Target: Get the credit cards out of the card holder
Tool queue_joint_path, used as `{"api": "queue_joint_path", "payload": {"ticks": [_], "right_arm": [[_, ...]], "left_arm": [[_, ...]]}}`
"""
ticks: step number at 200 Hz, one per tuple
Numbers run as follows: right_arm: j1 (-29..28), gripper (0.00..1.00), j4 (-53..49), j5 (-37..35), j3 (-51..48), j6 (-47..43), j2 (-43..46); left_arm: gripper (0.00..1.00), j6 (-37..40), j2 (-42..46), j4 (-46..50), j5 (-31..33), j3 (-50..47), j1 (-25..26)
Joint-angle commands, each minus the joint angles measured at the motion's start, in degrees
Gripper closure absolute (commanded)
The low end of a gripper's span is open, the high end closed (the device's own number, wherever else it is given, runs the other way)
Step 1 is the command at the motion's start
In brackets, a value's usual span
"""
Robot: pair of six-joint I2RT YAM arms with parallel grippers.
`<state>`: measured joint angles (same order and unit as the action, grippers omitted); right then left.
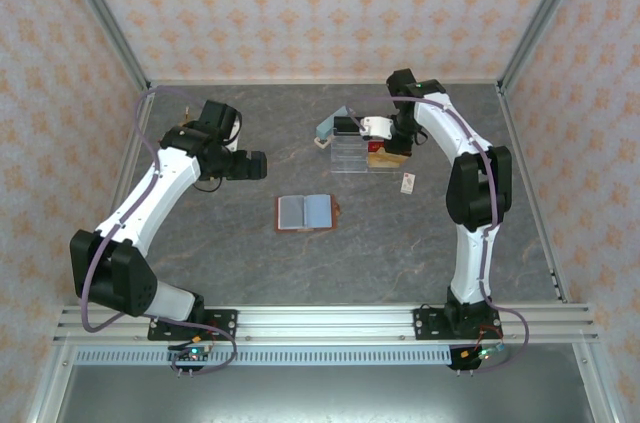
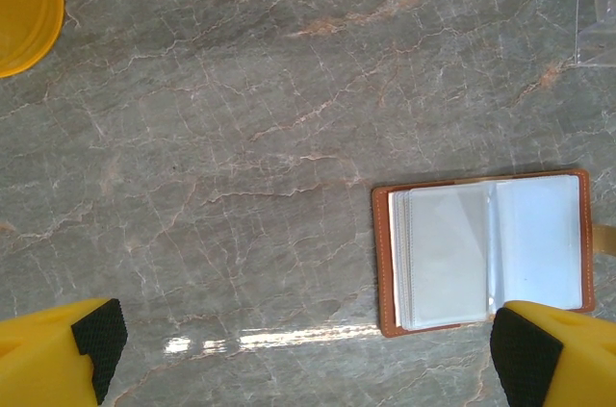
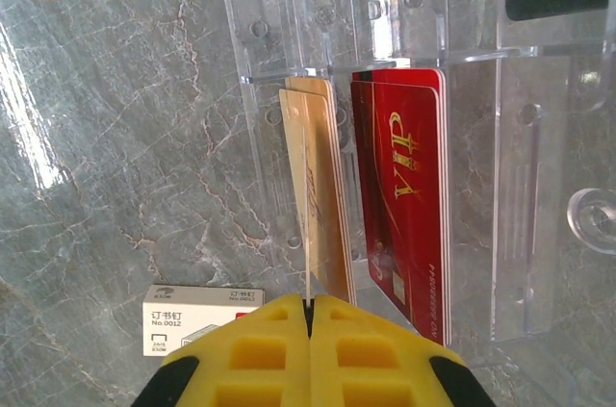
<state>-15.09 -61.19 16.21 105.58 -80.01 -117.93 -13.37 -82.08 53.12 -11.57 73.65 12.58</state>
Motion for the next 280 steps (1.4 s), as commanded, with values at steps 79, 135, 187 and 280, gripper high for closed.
{"api": "queue_joint_path", "payload": {"ticks": [79, 135, 187, 280], "right_arm": [[-1.6, 0.97, 1.0, -3.8, 0.6, 0.2, -1.9], [-2.3, 0.88, 2.5, -2.4, 2.1, 3.0, -3.0], [-2.3, 0.83, 3.8, -3.1, 2.8, 7.1, -2.7], [-3.6, 0.81, 14.1, 1.7, -11.2, 46.6, 17.0]], "left_arm": [[0.00, 1.9, -1.3, 2.2, -1.6, 1.0, -0.6], [0.00, 1.9, -2.0, 2.9, -1.8, 1.3, -0.6], [0.00, 1.9, -2.1, 3.1, -1.9, 1.5, -0.6], [0.00, -6.6, -1.2, 0.7, -7.4, 0.6, -0.6]]}}
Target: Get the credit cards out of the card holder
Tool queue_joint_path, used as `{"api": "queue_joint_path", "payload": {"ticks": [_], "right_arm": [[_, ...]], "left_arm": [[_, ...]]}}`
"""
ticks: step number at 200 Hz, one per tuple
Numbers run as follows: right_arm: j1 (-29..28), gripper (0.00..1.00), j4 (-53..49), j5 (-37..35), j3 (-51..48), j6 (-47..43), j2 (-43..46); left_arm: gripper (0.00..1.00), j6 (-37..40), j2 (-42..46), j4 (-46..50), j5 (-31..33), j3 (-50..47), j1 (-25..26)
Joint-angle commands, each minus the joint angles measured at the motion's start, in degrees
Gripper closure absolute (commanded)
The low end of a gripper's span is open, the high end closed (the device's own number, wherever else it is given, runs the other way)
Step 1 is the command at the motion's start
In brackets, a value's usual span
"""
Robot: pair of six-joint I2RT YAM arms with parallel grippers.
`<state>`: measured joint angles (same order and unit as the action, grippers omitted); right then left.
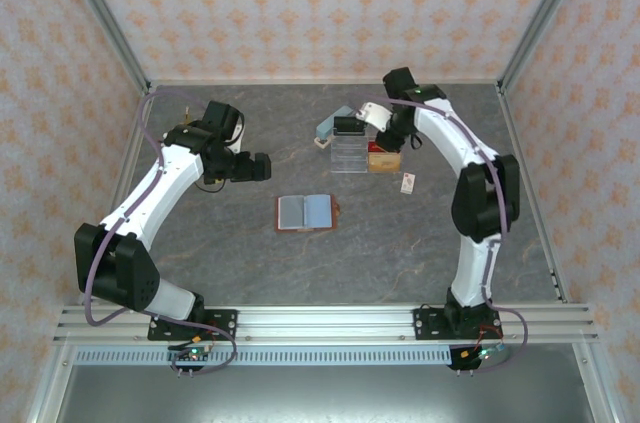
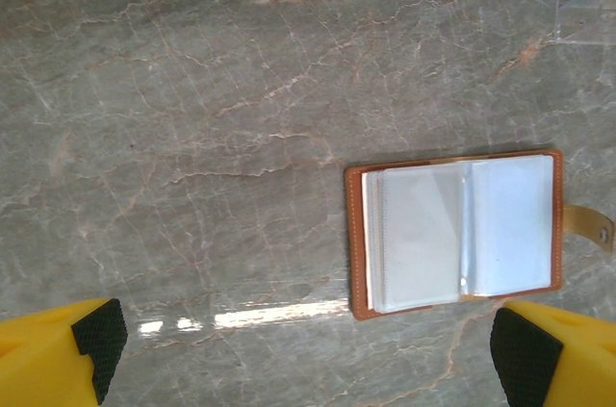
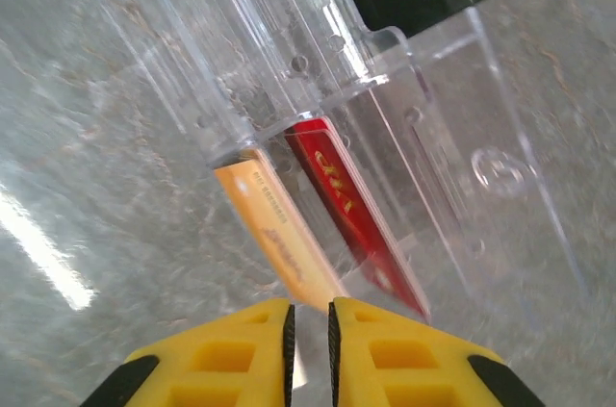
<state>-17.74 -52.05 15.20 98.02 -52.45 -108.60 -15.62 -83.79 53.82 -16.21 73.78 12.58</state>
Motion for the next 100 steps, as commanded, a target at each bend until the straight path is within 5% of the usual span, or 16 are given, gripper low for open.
{"api": "queue_joint_path", "payload": {"ticks": [1, 45, 100], "right_arm": [[-1.0, 0.81, 5.1, 2.8, -3.8, 19.8, 7.8], [-5.4, 0.77, 12.7, 10.5, -16.0, 40.8, 17.3], [-18.6, 0.79, 20.7, 2.2, -20.3, 61.3, 14.9]], "left_arm": [[0.00, -4.5, 0.6, -0.1, -2.9, 0.4, -0.6], [0.00, -11.8, 3.0, -8.0, -6.8, -6.5, -0.4], [0.00, -17.0, 4.9, -11.8, -2.4, -14.9, -0.5]]}}
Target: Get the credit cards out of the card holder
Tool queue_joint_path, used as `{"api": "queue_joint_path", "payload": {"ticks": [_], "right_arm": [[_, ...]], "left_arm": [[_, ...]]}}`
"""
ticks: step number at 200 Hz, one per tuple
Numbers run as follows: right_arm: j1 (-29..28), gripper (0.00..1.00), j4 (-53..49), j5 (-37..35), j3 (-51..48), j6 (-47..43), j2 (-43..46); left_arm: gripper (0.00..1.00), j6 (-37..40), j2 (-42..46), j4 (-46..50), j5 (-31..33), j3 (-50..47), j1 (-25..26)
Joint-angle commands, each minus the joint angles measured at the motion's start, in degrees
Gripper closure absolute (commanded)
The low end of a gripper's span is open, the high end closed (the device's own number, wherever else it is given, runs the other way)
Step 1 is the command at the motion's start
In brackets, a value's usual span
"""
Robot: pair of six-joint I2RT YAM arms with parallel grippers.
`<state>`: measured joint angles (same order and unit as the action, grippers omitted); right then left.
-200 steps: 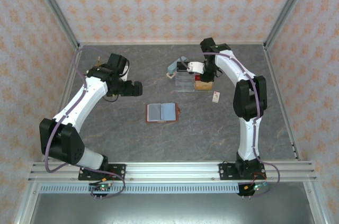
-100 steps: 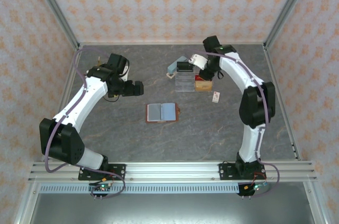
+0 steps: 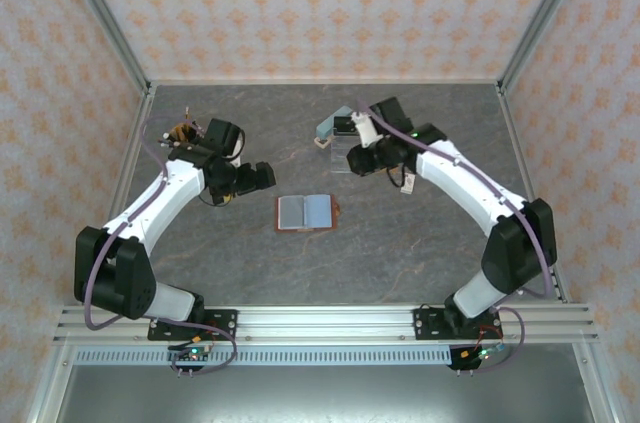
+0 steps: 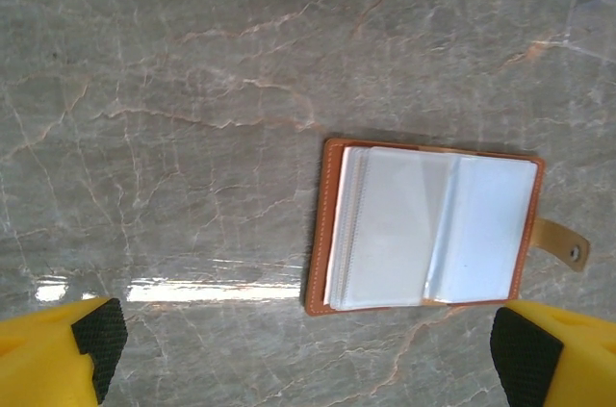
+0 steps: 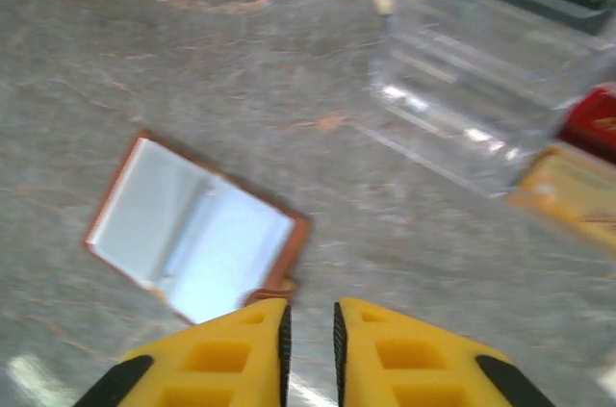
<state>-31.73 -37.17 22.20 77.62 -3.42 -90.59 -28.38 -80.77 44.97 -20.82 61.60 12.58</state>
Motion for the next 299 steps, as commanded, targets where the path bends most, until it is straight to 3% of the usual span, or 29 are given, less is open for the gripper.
{"api": "queue_joint_path", "payload": {"ticks": [1, 29, 52, 74, 111, 173, 211, 245, 299], "right_arm": [[-4.8, 0.78, 6.0, -5.1, 0.1, 12.4, -3.2], [-9.8, 0.64, 5.2, -12.7, 4.0, 17.4, -12.1], [-13.1, 0.54, 5.5, -13.6, 7.3, 19.6, -17.6], [-15.8, 0.51, 2.4, -13.4, 12.3, 20.6, -23.7], [-17.7, 0.54, -2.1, -12.9, 18.6, 22.0, -31.5], [-17.6, 0.59, -8.8, -17.3, 20.1, 21.7, -34.3], [-17.6, 0.61, -6.7, -14.7, 17.0, 21.3, -34.3], [-16.6, 0.71, -3.6, -10.8, 13.8, 21.9, -34.3], [-15.3, 0.76, -2.5, -9.2, 10.5, 20.8, -34.0]], "left_arm": [[0.00, -4.3, 1.9, -2.9, 2.3, -2.8, -0.5], [0.00, -5.3, 2.0, -2.8, 4.5, -4.9, -0.7], [0.00, -5.8, 2.3, -2.7, 6.1, -6.2, -1.0], [0.00, -6.2, 2.4, -3.9, 5.7, -7.4, -1.5], [0.02, -6.6, 3.6, -9.0, 0.9, -9.6, -1.4], [0.12, -7.0, 0.3, -12.2, -5.9, -10.6, -1.5], [0.29, -7.4, -3.0, -14.5, -9.9, -10.8, -1.3], [0.45, -8.2, -4.7, -15.4, -11.3, -11.0, -0.9], [0.59, -9.3, -8.8, -19.0, -16.9, -10.2, 1.3]]}}
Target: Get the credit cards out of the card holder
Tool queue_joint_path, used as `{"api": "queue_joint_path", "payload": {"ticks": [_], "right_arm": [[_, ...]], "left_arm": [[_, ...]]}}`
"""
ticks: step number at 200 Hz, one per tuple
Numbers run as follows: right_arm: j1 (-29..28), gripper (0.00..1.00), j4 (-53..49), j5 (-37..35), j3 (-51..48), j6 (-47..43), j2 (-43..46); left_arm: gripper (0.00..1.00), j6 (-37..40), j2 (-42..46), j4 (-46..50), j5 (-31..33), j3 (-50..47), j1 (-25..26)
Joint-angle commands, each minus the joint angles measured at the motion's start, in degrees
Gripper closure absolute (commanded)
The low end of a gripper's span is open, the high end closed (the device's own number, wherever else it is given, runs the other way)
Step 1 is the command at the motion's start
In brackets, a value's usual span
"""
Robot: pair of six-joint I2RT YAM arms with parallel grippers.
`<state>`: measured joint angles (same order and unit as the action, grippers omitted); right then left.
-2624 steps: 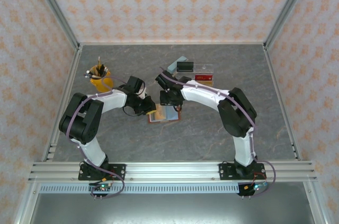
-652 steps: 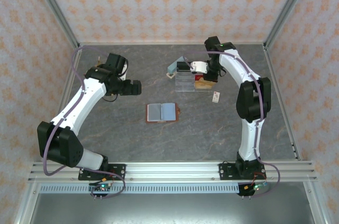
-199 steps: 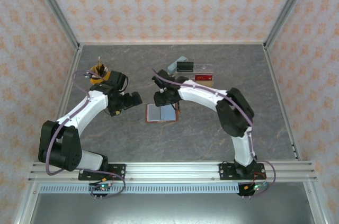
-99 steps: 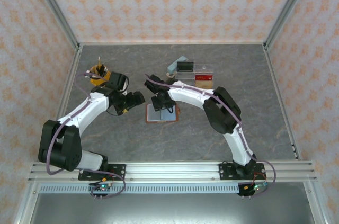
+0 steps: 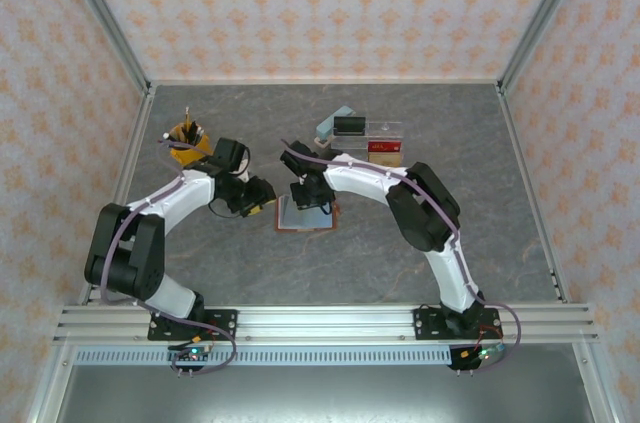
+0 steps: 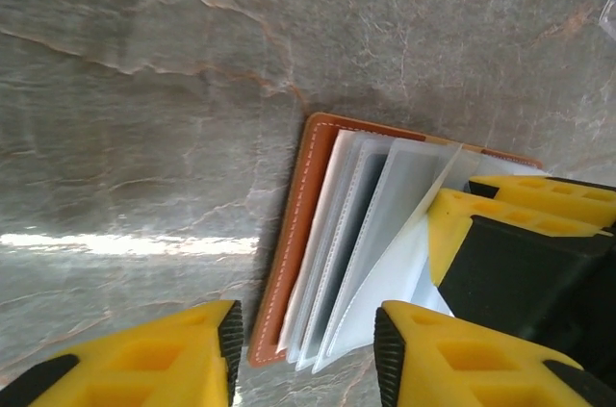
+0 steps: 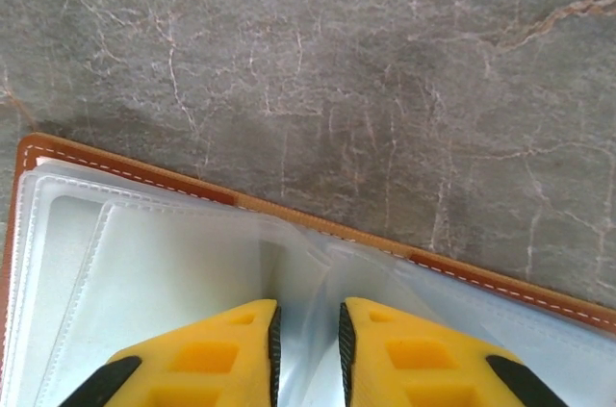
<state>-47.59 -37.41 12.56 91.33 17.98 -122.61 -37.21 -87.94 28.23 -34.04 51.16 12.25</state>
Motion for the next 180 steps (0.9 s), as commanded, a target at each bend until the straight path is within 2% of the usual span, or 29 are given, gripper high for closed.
{"api": "queue_joint_path", "payload": {"ticks": [1, 62, 131, 180], "right_arm": [[0.6, 0.76, -2.3, 0.5, -3.3, -0.6, -2.0], [1.1, 0.77, -0.5, 2.1, -4.7, -0.8, -1.4], [1.5, 0.80, 0.5, 4.5, -5.0, -0.5, -1.6], [1.5, 0.80, 0.9, 5.3, -5.0, -0.2, -1.6]], "left_arm": [[0.59, -0.5, -1.7, -2.3, -3.8, 0.3, 1.8], [0.71, 0.0, -5.2, -2.3, -3.2, 3.0, 4.1], [0.76, 0.4, -7.6, -4.2, -3.3, 5.3, 4.1], [0.74, 1.8, -9.8, -4.5, -4.4, 7.2, 4.0]]}}
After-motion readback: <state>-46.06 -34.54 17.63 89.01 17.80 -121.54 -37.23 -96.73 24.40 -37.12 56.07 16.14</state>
